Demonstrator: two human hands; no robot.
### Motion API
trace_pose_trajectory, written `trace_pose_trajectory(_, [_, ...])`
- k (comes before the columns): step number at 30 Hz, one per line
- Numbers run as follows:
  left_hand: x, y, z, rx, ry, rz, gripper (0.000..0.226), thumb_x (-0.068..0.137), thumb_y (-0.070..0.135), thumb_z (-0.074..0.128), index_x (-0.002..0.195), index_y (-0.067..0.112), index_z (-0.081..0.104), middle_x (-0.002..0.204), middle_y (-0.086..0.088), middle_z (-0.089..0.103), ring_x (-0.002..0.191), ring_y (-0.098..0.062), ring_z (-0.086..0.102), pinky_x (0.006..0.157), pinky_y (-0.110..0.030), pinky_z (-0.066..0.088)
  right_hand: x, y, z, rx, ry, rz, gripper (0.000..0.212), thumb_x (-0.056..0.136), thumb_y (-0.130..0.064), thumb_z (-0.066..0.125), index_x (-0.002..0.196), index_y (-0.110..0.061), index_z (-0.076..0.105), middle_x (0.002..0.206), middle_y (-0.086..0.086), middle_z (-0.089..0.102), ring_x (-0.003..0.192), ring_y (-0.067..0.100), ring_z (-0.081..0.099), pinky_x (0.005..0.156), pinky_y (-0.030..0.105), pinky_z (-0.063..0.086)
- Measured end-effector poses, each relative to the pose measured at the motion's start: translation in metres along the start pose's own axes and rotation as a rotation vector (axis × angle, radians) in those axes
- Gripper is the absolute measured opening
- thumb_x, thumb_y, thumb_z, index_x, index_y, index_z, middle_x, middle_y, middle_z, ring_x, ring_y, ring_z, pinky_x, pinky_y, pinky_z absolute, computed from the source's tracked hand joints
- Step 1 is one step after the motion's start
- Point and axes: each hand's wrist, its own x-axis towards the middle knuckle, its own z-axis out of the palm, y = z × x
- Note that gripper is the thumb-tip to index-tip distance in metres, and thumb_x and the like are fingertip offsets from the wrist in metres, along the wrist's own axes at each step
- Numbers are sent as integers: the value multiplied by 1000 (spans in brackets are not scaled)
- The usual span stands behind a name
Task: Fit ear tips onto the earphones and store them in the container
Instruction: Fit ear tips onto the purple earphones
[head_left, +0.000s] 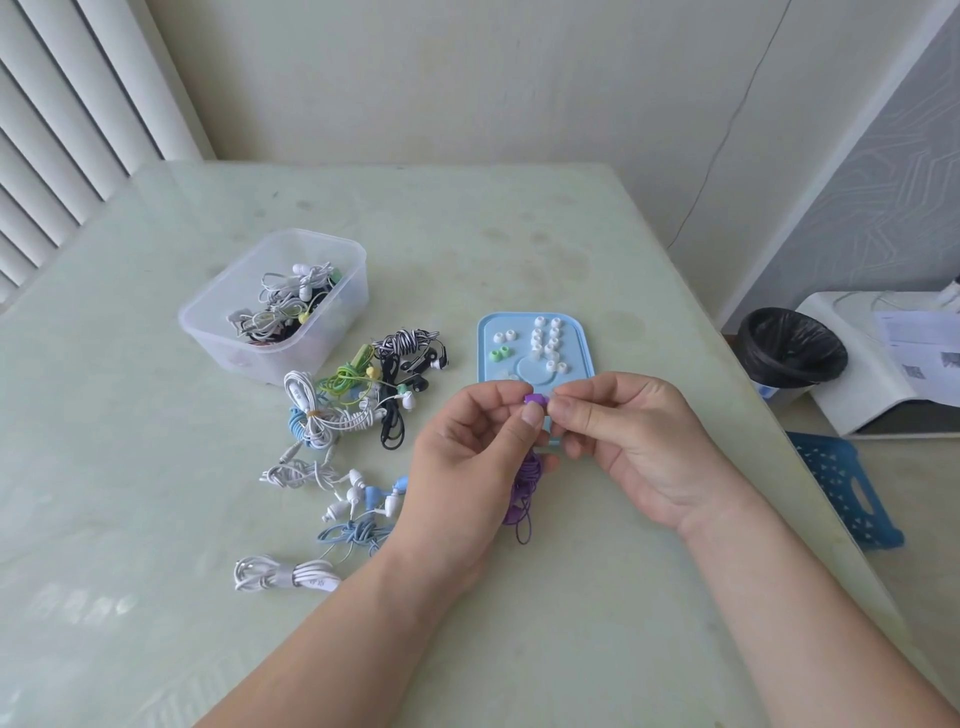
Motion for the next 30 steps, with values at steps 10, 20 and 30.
trace_pose_trajectory(10, [0,0,2,-65,5,-9,7,98,6,66,105,3,66,94,-12,74,80,-23,72,78,-39,62,-1,6,7,7,33,-69,9,68,-2,77,72,-10,79,81,16,74,65,20,64,57,29,47])
trace_pose_trajectory(20, [0,1,3,-85,39,-16,6,99,8,66,104,5,66,95,-14,74,82,-27,69,80,-40,62,-4,10,8,-65,30,-152,11,65,-5,81,75,-9,79,92,16,74,70,19,67,59,28,52])
trace_pose_trajectory(30, [1,2,1,-80,14,0,5,98,3,65,103,4,66,83,-6,71,71,-15,67,73,-35,58,-2,11,8,-17,27,-143,8,73,-6,76,78,-11,79,79,18,74,66,25,65,56,31,53])
